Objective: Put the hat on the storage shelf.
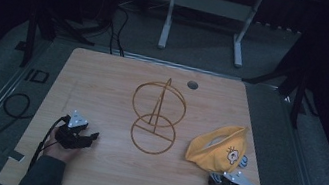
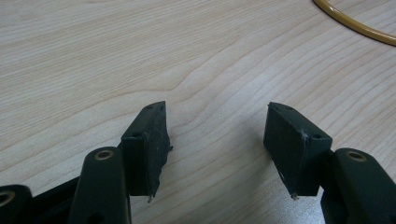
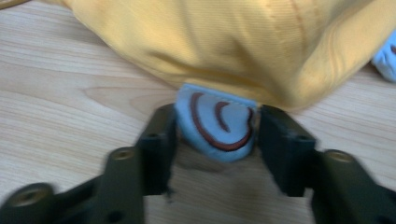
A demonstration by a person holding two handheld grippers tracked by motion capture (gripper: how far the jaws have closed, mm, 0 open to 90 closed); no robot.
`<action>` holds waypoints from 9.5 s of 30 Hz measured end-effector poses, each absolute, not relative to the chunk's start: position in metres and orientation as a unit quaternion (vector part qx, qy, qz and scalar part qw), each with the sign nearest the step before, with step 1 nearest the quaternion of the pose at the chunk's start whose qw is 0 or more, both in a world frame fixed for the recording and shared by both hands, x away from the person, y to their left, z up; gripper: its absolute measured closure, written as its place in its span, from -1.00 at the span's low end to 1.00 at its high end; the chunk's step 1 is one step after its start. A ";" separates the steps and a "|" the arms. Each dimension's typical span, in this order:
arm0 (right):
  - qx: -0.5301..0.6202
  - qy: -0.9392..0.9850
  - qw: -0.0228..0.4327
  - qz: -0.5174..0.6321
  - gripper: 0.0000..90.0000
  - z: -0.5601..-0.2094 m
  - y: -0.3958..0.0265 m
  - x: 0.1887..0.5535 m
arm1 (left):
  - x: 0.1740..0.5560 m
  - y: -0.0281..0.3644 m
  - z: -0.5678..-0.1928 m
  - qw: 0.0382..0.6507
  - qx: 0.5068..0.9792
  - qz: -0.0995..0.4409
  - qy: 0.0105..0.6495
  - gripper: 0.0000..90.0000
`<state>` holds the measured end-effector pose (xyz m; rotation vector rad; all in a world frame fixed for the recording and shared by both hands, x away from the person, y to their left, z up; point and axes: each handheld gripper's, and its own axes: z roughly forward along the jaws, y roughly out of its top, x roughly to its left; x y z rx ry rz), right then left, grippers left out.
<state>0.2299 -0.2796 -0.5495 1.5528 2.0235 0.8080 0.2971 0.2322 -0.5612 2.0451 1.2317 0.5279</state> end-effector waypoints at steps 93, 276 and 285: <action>0.267 0.882 0.250 0.296 0.67 -0.429 -0.247 0.285 | 0.297 0.232 -0.561 0.342 0.786 0.202 0.474 -0.11; 0.252 0.842 0.188 0.438 0.92 -0.278 -0.295 0.366 | 0.298 0.232 -0.561 0.341 0.788 0.200 0.472 -0.11; 0.242 0.848 0.185 0.435 0.91 -0.268 -0.291 0.368 | 0.298 0.232 -0.561 0.341 0.788 0.200 0.472 -0.11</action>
